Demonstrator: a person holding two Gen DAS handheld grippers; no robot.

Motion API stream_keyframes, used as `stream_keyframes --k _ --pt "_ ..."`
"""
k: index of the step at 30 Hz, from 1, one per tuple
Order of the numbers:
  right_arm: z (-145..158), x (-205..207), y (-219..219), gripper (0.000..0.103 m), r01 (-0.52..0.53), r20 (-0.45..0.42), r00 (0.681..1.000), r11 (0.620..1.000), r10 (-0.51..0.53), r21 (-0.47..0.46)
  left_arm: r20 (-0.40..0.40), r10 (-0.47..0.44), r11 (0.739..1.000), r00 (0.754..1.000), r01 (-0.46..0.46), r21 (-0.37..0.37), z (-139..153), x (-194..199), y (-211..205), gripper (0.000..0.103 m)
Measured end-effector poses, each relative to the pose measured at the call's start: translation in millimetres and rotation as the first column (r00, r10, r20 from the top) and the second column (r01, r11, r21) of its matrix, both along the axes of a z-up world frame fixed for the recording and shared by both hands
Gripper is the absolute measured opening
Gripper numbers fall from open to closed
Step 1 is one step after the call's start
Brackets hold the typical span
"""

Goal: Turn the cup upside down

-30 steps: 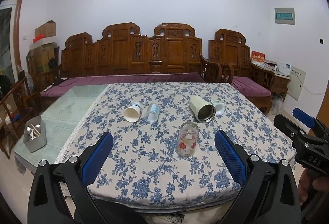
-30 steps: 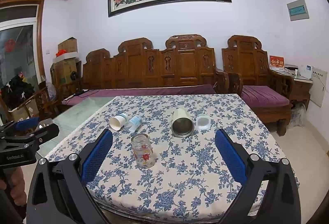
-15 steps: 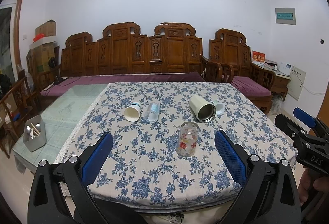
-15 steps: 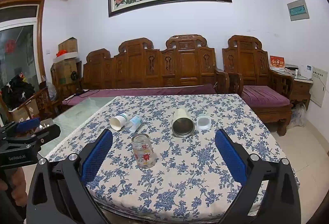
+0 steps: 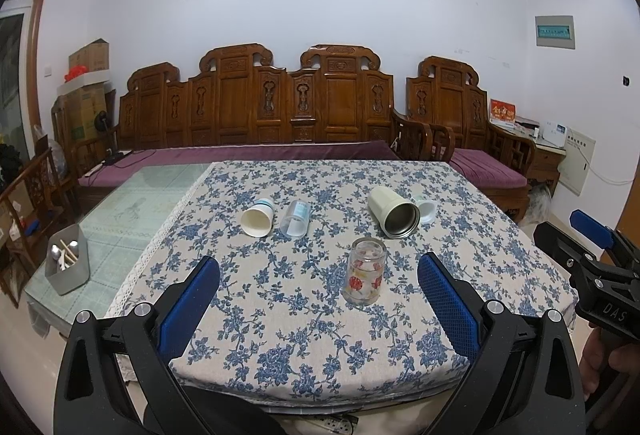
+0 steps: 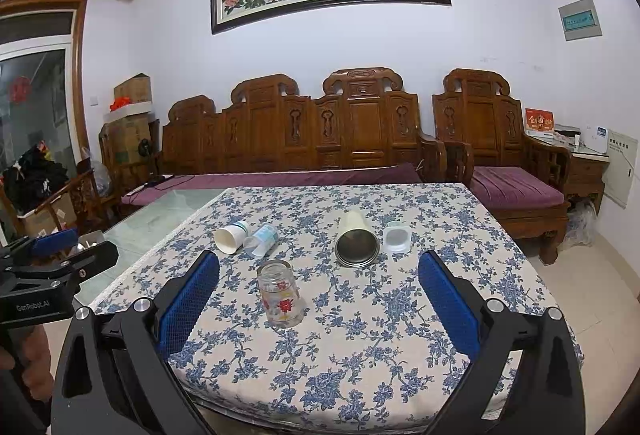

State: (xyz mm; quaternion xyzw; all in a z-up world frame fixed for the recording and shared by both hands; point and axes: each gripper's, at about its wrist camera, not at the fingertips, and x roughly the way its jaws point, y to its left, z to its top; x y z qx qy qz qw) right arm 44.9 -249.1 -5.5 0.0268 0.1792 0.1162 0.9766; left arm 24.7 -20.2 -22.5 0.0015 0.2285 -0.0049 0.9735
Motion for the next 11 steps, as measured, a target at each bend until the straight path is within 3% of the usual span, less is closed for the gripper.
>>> stream_keyframes --k 11 --pt "0.0 -0.1 -0.8 0.1 -0.001 0.0 1.0 1.0 0.001 0.001 0.003 0.005 1.0 1.0 -0.005 -0.004 0.4 1.3 0.5 0.095"
